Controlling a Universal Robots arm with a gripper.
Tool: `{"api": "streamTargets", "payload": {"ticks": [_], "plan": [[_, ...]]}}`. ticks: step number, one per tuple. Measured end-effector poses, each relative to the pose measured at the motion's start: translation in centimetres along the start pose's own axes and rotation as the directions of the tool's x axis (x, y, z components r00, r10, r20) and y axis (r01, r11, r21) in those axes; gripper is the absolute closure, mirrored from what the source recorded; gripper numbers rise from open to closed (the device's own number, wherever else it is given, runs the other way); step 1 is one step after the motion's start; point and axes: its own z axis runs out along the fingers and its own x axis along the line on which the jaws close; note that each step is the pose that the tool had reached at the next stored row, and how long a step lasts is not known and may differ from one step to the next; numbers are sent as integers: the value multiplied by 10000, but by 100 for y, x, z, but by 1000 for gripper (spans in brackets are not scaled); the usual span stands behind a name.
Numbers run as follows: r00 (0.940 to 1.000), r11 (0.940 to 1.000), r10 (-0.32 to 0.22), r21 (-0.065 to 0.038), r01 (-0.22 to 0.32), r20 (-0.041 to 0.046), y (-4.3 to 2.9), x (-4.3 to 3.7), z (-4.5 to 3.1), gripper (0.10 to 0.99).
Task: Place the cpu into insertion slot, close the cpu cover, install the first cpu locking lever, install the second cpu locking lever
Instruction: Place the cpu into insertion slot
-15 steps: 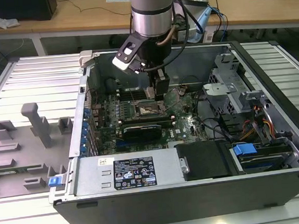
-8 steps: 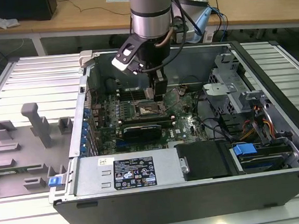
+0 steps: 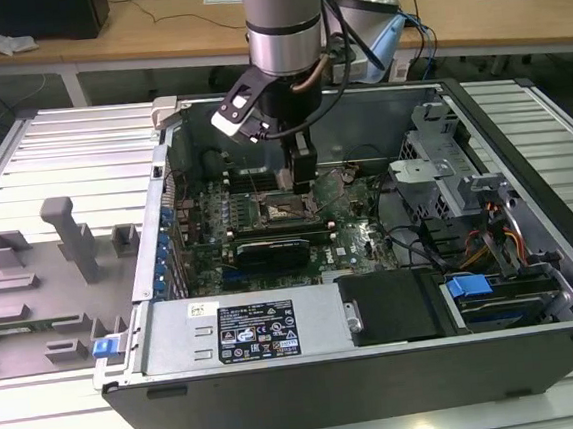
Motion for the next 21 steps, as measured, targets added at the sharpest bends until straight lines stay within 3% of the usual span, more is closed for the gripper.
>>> {"api": "streamTargets", "payload": {"ticks": [11, 15, 21], "plan": [[9998, 9998, 175, -61, -175, 66, -63, 69, 165, 549], [9991, 9992, 383, -77, -382, 158, -88, 76, 220, 549], [9985, 9987, 513, -83, -511, 192, -106, 130, 318, 549]]}}
